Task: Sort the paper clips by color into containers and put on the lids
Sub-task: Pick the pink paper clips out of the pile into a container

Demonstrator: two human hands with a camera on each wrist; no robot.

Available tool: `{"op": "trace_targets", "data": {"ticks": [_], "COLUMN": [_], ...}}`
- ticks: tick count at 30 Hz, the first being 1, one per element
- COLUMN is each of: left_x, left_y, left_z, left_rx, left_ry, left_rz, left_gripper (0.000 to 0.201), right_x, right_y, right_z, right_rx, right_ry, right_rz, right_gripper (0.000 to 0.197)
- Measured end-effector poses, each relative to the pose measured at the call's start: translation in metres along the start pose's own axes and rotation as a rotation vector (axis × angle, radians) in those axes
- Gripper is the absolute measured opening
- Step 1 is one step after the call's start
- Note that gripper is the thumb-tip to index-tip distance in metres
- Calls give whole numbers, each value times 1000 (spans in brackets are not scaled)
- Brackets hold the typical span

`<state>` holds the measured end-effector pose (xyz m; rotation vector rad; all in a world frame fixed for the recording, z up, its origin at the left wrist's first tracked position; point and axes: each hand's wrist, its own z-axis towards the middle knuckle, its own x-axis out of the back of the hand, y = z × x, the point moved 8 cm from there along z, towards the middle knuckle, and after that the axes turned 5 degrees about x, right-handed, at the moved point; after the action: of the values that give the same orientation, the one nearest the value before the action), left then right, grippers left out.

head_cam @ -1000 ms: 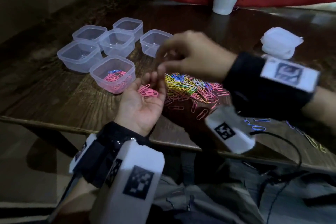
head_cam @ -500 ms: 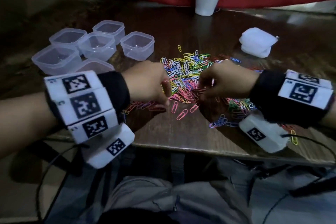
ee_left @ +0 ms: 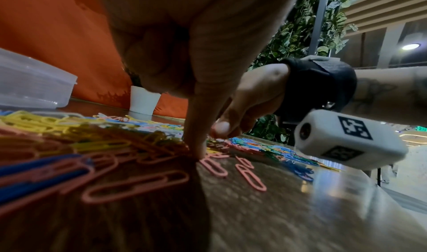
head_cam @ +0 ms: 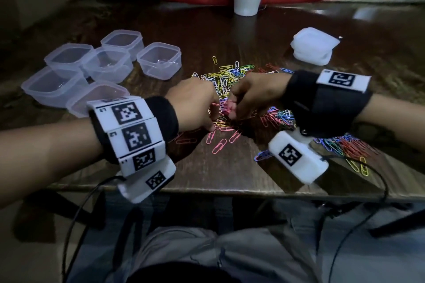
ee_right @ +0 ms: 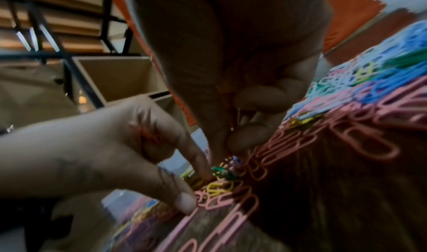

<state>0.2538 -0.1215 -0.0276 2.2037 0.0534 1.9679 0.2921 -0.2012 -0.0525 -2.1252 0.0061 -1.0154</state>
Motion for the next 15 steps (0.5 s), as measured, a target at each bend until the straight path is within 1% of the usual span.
{"op": "trace_targets", "data": {"ticks": [4,7,9,12,13,15], "left_x": [-2,3,2,-10,-16,-32], "left_y": [-8,-17,-23,-28,-27,-19], "left_z": [6,4,0,-5,-7,-14], "left_rx": [-2,39,88,204,261,385], "left_ry": [-63,-69,-115,-204,-224,-285], "left_rz": [-106,-278,-487,-877,-1026,-1384], "left_gripper": [10,7,8,17,24,28], "right_x": [9,8,5,2,2,3], "right_y": [16,24,25,17,11,-4], "right_z": [-15,-22,-25,-28,-28,-30], "right_rx": [-20,-51,-61,-12,13,72], "right_ry": [-31,-41,-45,-40,-27,0], "right_rz": [124,311,411,511,533,531], "right_gripper": [13,11,11,17,18,19]}}
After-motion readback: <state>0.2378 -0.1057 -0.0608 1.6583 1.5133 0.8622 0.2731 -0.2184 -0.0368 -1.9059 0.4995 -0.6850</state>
